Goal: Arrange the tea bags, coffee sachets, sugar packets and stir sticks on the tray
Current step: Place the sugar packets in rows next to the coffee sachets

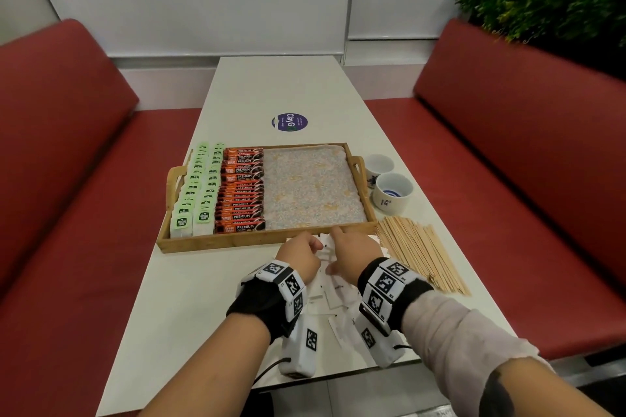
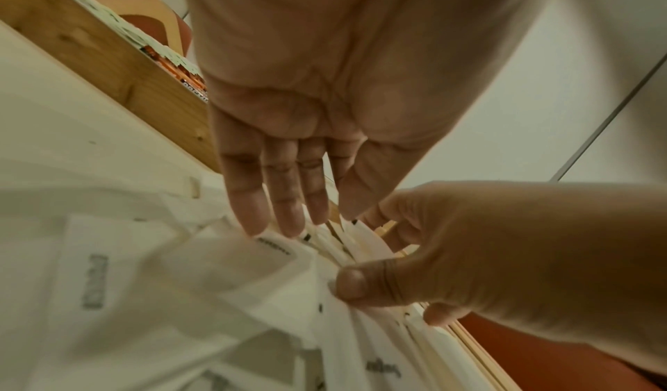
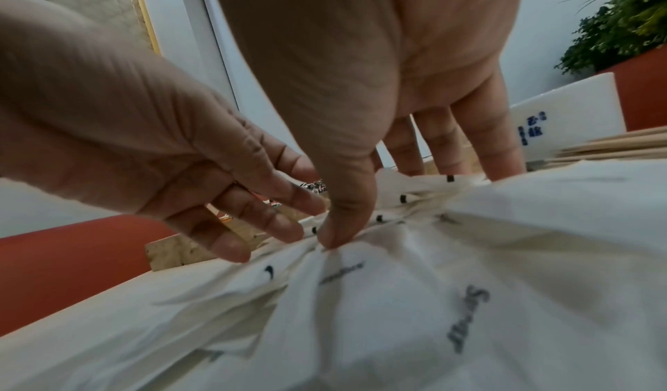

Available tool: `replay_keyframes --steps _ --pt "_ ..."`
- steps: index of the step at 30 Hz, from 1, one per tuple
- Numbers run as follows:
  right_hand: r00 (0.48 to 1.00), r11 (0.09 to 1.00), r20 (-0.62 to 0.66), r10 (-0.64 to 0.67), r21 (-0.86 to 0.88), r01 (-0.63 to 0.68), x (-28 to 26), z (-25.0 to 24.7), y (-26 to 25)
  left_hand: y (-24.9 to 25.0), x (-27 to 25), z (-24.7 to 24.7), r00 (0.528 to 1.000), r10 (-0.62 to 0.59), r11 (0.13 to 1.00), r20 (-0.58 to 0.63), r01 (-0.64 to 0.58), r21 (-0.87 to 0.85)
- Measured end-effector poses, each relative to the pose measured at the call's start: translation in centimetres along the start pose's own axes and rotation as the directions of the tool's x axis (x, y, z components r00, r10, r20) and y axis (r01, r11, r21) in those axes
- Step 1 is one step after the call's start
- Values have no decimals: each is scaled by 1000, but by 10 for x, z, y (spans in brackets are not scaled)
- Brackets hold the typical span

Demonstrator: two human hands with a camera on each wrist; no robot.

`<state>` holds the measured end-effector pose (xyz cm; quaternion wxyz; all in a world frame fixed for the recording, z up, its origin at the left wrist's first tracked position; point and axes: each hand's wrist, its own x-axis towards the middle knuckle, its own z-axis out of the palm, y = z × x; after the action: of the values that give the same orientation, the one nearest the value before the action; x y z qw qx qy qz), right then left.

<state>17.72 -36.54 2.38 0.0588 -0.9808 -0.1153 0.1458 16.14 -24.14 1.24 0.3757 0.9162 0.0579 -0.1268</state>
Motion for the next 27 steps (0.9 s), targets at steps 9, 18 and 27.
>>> replay_keyframes --steps 9,18,27 --pt "997 990 -25 -76 -124 73 -2 -1 -7 5 -4 1 999 -32 999 -31 32 6" --pt "988 963 -71 -134 -244 113 -2 5 -18 7 -7 -3 997 -54 998 -57 54 -10" --pt "978 917 -90 -190 -372 145 2 2 -18 3 -9 -8 996 -74 995 -48 71 -73"
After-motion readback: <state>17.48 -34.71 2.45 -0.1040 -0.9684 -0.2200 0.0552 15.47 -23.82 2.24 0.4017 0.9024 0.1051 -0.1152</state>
